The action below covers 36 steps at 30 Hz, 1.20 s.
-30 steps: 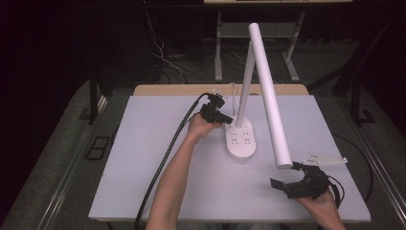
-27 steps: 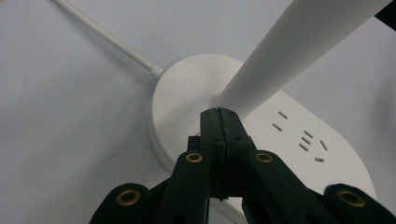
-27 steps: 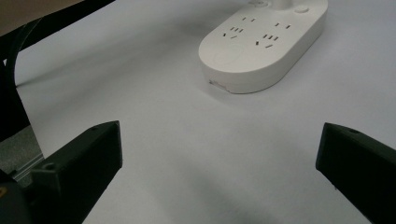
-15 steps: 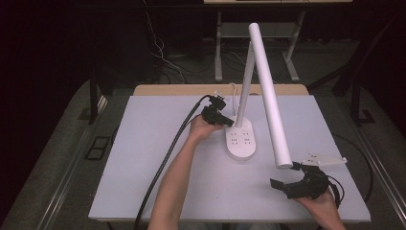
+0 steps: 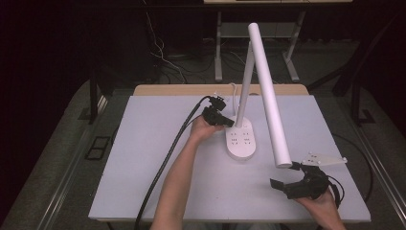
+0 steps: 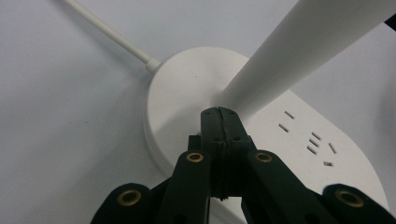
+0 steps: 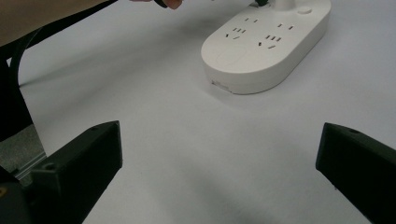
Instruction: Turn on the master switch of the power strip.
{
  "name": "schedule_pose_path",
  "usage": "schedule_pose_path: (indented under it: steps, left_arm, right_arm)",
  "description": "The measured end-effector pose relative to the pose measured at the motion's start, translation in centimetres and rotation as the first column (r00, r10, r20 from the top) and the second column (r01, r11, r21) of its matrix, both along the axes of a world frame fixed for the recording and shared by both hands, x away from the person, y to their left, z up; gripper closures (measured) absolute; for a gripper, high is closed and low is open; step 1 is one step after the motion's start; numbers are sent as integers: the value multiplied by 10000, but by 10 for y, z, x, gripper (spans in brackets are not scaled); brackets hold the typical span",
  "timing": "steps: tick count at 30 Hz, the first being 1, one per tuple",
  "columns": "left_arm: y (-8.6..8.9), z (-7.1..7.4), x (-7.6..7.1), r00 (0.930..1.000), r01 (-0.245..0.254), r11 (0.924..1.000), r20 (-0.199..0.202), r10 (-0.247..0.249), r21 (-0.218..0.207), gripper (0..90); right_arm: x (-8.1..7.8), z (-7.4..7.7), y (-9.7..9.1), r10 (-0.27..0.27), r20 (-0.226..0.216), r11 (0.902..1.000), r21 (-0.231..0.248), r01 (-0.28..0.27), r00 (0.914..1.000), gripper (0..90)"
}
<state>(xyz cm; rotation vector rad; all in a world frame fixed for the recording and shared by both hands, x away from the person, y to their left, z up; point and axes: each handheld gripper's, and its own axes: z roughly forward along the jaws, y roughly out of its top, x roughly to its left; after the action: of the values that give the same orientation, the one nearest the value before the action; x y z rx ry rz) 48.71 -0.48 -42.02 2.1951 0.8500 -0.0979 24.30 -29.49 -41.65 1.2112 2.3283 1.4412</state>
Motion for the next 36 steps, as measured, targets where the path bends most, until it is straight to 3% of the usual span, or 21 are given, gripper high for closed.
schedule_pose_path:
  steps: [5, 9, 14, 21, 25, 29, 33, 36]
  left_arm:
    - [1, -2, 2, 9999, -7, 9999, -156, 4, -167, 900]
    - [0, -2, 0, 10000, 72, 10000, 37, -72, -17, 900]
    - [2, -5, -1, 10000, 8, 9997, 29, -8, -230, 900]
    - [-2, -3, -3, 9995, 27, 9998, 319, -33, 179, 900]
    - [1, -5, -4, 9998, -172, 9997, 118, 174, -153, 900]
    - [1, -5, -4, 9996, -80, 9999, 270, 84, -143, 900]
    - [5, -8, -5, 9990, -355, 9967, 255, 375, -728, 900]
    - [5, -7, -6, 9990, -236, 9983, 375, 256, -529, 900]
  right_arm:
    - [-1, 1, -1, 23, 30, 10000, -15, -23, 10000, 0]
    - [-1, 0, -1, 29, 48, 10000, -11, -29, 10000, 0]
    - [-1, 1, -1, -4, 77, 10000, -12, 4, 10000, 0]
    - [0, 1, -3, -30, 91, 10000, -16, 30, 10000, 0]
    - [-1, 2, -3, -113, 61, 9999, 56, 113, 9999, 0]
    - [-1, 1, -5, -154, 73, 9999, 74, 154, 9999, 0]
    - [-1, 2, -7, -236, 89, 9996, 159, 235, 9997, 0]
    - [0, 1, -7, -213, 7, 9997, 125, 212, 9998, 0]
